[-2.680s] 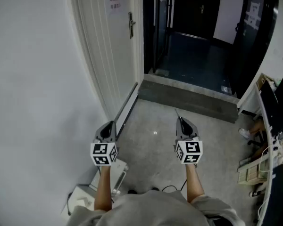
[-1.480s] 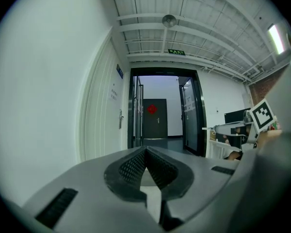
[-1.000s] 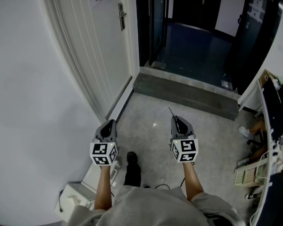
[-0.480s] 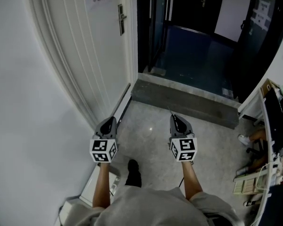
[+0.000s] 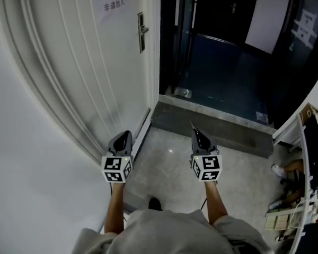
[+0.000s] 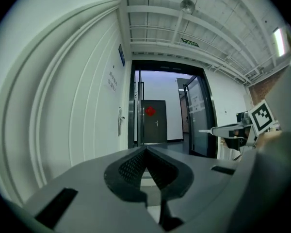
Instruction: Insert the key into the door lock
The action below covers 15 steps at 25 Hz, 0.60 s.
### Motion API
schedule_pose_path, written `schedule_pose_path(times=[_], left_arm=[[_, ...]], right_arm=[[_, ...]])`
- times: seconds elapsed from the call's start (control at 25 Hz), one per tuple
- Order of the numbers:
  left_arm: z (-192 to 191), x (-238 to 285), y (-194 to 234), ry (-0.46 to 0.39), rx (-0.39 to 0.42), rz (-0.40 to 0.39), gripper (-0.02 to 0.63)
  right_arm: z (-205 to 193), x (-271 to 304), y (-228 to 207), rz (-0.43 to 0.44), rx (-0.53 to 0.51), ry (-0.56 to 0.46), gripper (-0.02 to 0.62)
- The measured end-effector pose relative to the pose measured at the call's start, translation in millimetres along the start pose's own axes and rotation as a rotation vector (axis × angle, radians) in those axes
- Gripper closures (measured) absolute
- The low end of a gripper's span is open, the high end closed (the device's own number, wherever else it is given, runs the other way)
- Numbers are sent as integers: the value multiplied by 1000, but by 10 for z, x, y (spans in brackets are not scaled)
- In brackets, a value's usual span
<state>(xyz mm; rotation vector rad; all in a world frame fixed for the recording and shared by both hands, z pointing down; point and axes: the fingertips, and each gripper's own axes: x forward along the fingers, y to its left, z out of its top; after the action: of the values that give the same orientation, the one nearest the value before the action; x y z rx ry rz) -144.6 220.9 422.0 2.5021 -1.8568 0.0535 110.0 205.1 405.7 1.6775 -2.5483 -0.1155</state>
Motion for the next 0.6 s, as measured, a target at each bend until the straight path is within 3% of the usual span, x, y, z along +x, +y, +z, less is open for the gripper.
schedule_pose_path(times=[0.36, 0.6], left_arm=[[4, 959, 634, -8, -6, -25, 589], [-135, 1307, 782, 14, -16, -44, 589]], right_arm=[[-47, 1083, -103, -35, -10, 10, 566], [-213, 1424, -135, -36, -9, 51, 566]])
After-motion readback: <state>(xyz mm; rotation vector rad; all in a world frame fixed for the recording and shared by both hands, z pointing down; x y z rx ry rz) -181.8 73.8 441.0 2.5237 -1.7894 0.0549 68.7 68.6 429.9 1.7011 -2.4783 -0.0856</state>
